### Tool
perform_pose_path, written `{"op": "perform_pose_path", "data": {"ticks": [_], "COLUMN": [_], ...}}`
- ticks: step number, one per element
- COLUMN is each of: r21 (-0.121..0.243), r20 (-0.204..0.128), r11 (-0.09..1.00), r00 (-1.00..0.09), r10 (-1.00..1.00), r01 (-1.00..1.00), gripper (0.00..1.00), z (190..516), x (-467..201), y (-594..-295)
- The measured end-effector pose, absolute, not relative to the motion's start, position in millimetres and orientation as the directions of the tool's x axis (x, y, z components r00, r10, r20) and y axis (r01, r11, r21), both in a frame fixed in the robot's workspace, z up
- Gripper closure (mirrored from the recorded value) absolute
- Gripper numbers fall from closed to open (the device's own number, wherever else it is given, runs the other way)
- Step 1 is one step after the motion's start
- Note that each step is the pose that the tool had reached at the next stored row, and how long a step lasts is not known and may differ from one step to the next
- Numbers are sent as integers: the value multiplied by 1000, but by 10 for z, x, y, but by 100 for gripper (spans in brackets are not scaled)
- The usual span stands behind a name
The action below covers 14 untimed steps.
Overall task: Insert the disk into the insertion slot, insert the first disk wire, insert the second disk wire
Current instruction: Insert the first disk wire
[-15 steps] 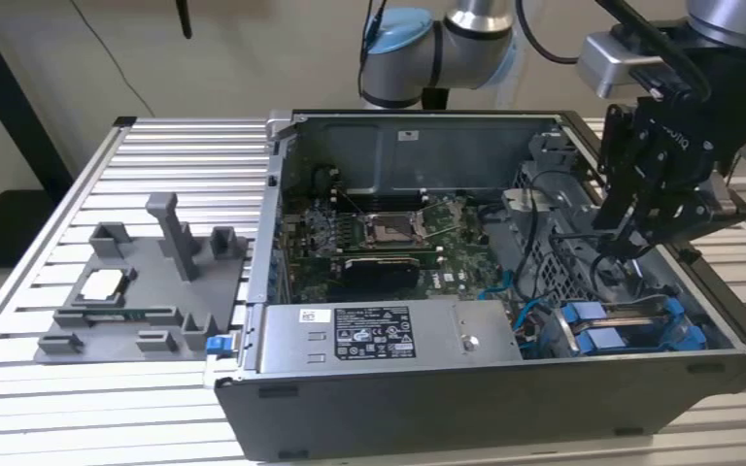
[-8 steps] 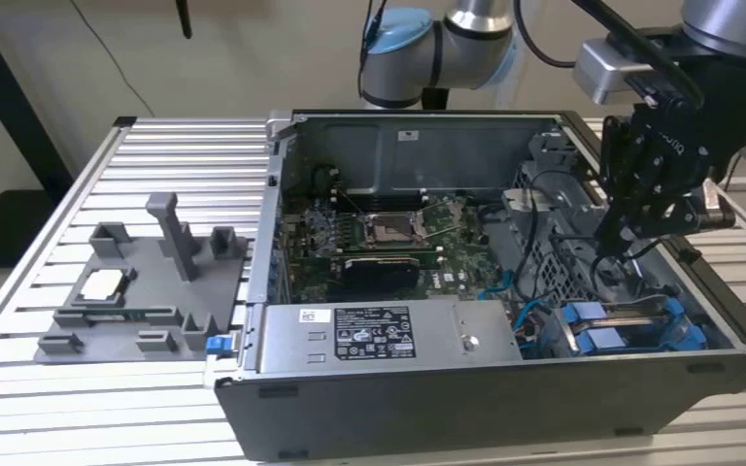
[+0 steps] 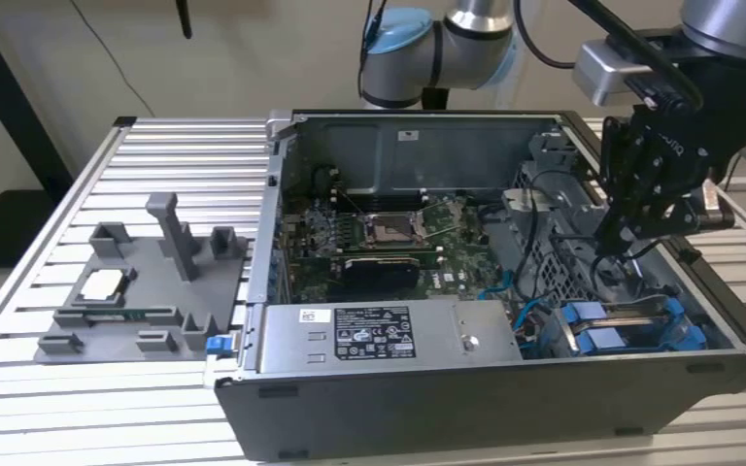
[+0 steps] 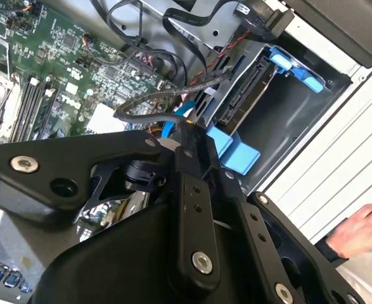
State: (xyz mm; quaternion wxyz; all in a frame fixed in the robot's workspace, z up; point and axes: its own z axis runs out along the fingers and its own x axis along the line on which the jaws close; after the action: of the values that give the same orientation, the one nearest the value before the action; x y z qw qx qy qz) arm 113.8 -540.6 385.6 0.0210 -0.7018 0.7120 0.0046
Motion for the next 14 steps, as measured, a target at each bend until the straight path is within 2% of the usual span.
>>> {"op": "perform_pose_path", "data": {"ticks": [14], "r21": [-23], "r20": [-27], "r11": [15], "r00": [-14], "r10": [-1000], "r01": [-1000], "gripper": [81], "z": [3834], "x": [1153], "y": [-5440]}}
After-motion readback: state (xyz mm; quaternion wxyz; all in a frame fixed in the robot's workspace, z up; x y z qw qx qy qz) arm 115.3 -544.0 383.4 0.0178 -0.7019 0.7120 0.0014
